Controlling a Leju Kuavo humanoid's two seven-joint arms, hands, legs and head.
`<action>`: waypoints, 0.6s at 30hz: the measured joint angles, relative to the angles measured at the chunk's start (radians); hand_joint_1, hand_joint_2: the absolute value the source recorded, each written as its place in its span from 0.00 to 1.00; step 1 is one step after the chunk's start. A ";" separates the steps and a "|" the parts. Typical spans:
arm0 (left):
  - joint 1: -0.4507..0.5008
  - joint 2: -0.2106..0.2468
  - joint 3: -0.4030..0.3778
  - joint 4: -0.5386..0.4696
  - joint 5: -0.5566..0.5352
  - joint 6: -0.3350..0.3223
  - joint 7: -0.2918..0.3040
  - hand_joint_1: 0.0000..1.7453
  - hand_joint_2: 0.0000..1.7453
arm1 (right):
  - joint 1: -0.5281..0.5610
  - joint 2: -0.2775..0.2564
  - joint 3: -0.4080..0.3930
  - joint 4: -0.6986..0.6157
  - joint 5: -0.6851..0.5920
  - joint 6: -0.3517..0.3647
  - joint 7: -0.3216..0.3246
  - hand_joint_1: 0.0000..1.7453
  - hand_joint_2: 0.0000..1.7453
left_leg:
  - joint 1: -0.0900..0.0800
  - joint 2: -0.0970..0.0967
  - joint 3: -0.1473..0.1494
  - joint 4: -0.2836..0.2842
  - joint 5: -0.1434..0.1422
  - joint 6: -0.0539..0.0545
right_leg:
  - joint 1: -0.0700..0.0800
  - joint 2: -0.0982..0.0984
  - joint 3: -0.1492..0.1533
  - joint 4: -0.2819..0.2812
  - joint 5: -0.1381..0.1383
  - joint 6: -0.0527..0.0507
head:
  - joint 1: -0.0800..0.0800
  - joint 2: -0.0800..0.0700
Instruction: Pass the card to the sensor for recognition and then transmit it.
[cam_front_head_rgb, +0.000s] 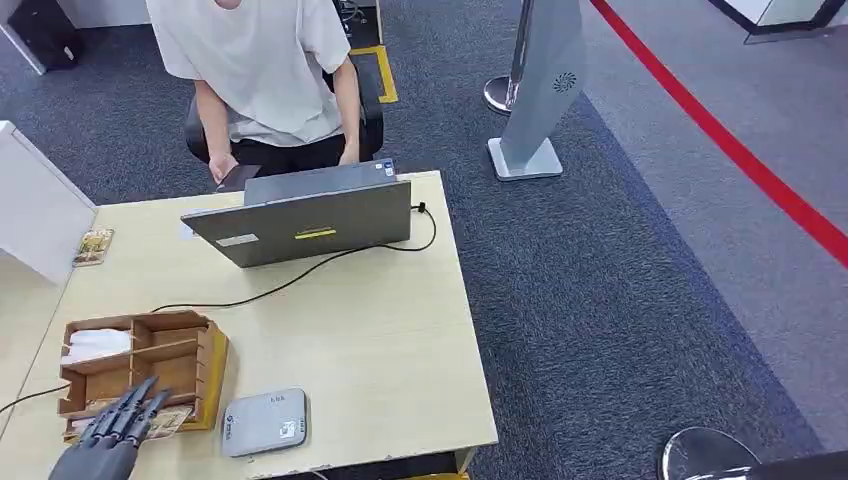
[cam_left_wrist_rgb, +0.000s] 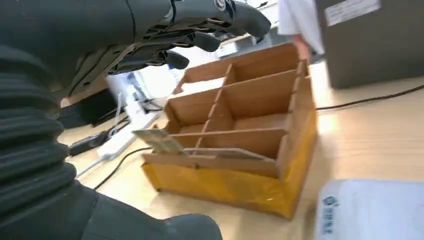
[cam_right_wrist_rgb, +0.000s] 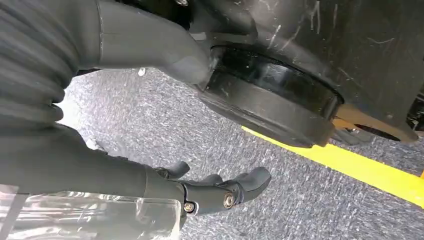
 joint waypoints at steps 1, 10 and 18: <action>0.003 0.002 -0.001 0.002 0.000 0.005 0.013 0.00 1.00 | 0.002 -0.001 -0.004 -0.003 0.005 0.000 0.004 0.00 1.00 | 0.000 0.000 0.000 0.000 0.000 0.000 | 0.000 0.000 0.000 0.000 0.000 0.000 | 0.001 0.000; 0.024 0.004 -0.011 0.018 -0.026 0.046 0.122 0.00 1.00 | 0.027 -0.005 -0.047 -0.025 0.057 0.000 0.041 0.00 1.00 | 0.000 0.000 0.000 0.000 0.000 0.000 | 0.000 0.000 0.000 0.000 0.000 0.000 | 0.000 0.000; 0.025 -0.011 -0.014 0.034 -0.063 0.066 0.167 0.00 1.00 | 0.048 -0.011 -0.078 -0.045 0.108 0.000 0.071 0.00 1.00 | 0.000 0.000 0.000 0.000 0.000 0.000 | 0.000 0.000 0.000 0.000 0.000 0.000 | 0.000 0.000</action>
